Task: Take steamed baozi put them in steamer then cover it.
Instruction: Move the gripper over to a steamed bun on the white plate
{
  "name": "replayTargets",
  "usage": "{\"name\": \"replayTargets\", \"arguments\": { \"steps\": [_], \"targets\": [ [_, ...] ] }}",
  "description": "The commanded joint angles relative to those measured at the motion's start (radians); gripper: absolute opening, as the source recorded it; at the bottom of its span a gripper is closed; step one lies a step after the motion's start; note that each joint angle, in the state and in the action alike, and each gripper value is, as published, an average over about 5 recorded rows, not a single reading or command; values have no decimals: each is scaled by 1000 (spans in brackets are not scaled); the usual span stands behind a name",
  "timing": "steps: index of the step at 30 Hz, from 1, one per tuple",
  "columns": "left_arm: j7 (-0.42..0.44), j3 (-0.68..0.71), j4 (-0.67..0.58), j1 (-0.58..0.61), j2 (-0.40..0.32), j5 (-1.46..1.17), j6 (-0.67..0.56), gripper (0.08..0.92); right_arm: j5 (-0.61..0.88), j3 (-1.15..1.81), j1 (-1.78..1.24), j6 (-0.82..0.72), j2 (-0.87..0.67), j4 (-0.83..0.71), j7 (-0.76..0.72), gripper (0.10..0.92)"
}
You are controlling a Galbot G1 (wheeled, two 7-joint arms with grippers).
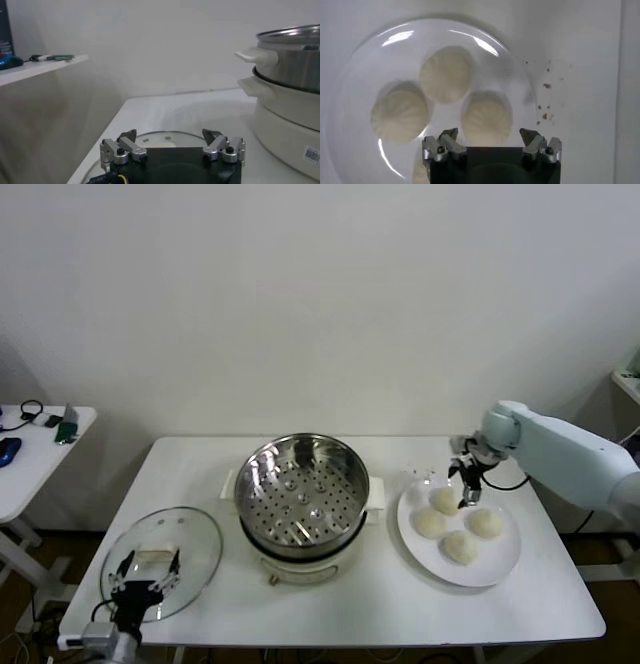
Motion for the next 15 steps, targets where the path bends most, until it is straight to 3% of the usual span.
{"name": "replayTargets", "arguments": {
  "steps": [1,15],
  "targets": [
    [0,-1,3,-1,0,-1,0,823,-14,31,-43,-6,29,-50,16,823],
    [0,2,19,-13,3,0,0,823,-25,56,-55,-3,58,-96,24,781]
  ]
}}
